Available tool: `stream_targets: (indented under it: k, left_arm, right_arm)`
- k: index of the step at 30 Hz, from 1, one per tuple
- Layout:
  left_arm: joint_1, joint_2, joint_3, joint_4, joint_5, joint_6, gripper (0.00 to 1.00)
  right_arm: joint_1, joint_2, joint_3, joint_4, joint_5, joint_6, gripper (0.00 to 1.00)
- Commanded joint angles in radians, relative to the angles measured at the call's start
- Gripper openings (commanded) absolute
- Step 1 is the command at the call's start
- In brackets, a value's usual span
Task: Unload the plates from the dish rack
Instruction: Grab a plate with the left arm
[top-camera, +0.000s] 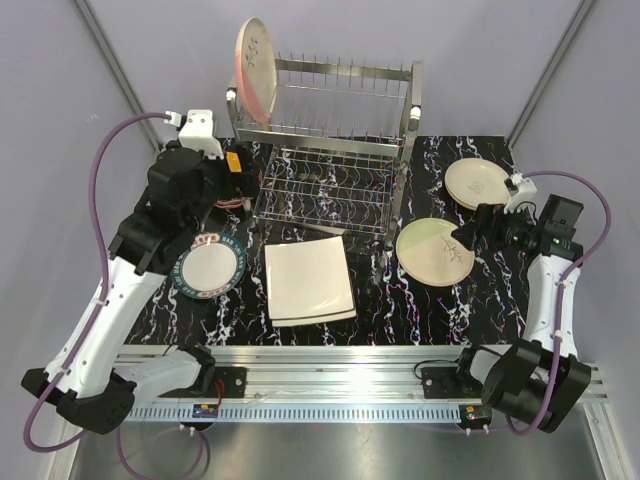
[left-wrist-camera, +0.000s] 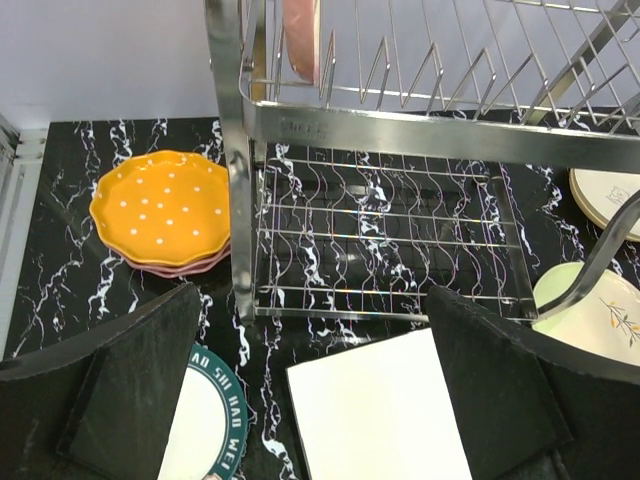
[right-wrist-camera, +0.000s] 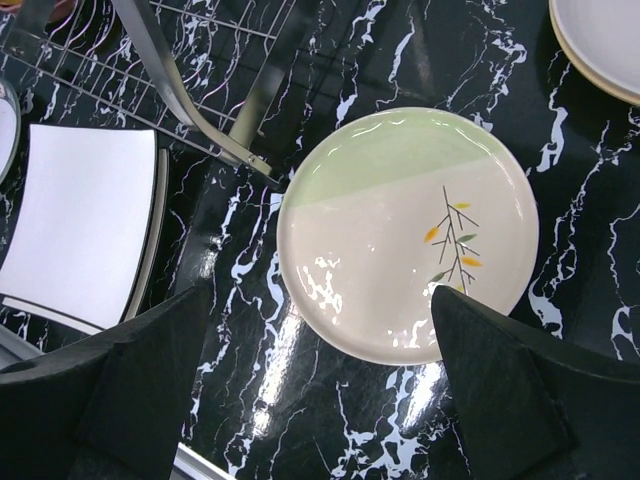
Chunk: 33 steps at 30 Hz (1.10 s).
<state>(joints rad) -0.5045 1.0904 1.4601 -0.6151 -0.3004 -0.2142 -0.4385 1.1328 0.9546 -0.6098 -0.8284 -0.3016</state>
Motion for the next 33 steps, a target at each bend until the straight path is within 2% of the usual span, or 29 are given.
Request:
stream_targets:
  k: [1,13,18,21,24,28,33]
  left_arm:
    - [0.001,0.016,0.063,0.049,-0.016,0.047,0.99]
    - [0.003,0.202,0.292,0.020,-0.012,0.098,0.99]
    - [0.041,0.311,0.430,0.020,-0.028,0.111,0.99]
    - [0.092,0.370,0.494,0.044,0.009,0.095,0.99]
    - [0.173,0.408,0.520,0.100,0.095,0.052,0.99]
    - [0.293,0.450,0.526,0.169,0.294,-0.028,0.92]
    - [0.305,0.494,0.568,0.195,0.385,-0.024,0.86]
  right_arm:
    - [0.004,-0.044,-0.016,0.053,0.032,-0.001,1.00]
    - [0.004,-0.077,-0.020,0.031,0.011,-0.031,1.00]
    - [0.004,-0.076,-0.022,0.019,-0.008,-0.041,1.00]
    - [0.003,-0.077,-0.022,0.016,-0.015,-0.047,1.00]
    - [0.004,-0.085,-0.025,0.015,-0.026,-0.054,1.00]
    - [0.004,-0.096,-0.030,0.016,-0.029,-0.057,1.00]
    - [0.004,-0.100,-0.031,0.018,-0.031,-0.060,1.00]
